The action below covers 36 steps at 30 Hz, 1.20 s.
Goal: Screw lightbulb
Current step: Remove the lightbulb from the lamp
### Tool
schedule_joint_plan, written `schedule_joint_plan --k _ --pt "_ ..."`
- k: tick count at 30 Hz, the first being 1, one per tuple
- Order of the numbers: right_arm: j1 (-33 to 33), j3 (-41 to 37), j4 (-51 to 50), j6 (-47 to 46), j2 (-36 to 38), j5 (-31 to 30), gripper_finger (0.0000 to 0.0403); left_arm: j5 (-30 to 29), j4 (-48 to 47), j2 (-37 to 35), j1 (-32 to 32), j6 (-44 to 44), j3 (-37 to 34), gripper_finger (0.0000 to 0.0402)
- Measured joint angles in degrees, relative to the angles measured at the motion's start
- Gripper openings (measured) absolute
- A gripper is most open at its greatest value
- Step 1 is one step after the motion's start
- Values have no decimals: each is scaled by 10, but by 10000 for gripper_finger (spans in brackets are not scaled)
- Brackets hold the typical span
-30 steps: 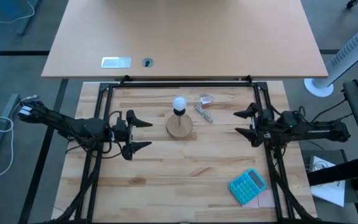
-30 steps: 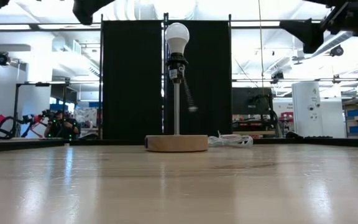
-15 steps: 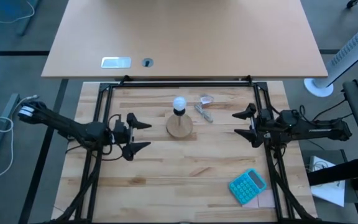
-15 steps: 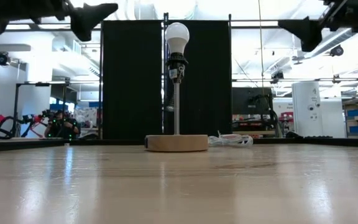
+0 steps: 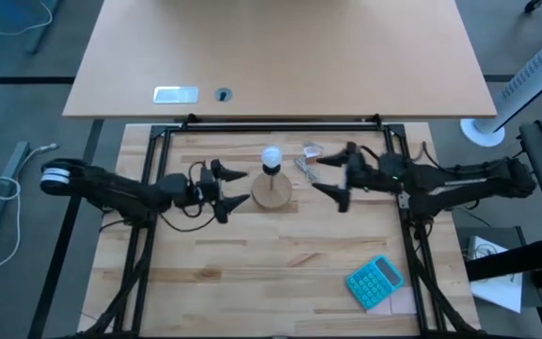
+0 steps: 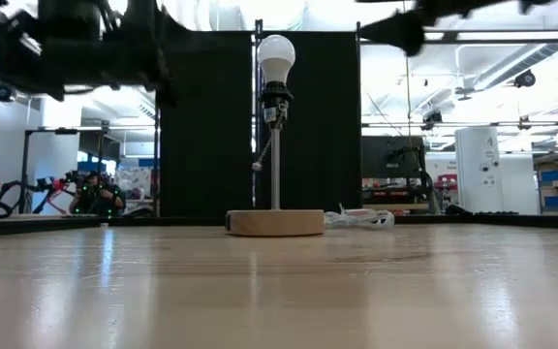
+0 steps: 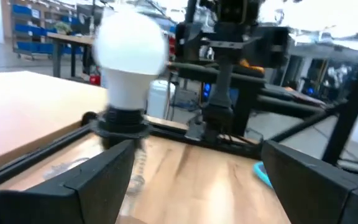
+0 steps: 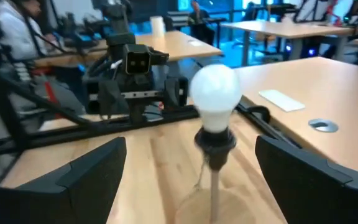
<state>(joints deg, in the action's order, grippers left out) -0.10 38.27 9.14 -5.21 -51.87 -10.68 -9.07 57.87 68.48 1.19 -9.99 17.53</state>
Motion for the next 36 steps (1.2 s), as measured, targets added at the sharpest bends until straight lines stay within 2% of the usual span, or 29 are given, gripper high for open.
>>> schedule_joint_plan --k 6,12,14,16,19,32,36 --pt "-27 105 -16 7 -97 0 352 32 24 72 49 5 6 343" --pt "-33 160 -13 23 -156 0 352 44 27 155 98 60 36 343" --pt "-32 172 -11 23 -168 0 352 79 30 185 135 57 46 343" --pt "-32 178 -11 24 -180 0 352 148 49 213 161 45 64 343" --pt "-32 180 -15 24 -194 0 352 226 70 247 175 42 95 339" --pt "-32 178 -34 44 -181 5 352 373 35 326 228 80 193 273" --pt "-32 177 -48 49 -181 6 352 379 35 333 226 95 201 265"
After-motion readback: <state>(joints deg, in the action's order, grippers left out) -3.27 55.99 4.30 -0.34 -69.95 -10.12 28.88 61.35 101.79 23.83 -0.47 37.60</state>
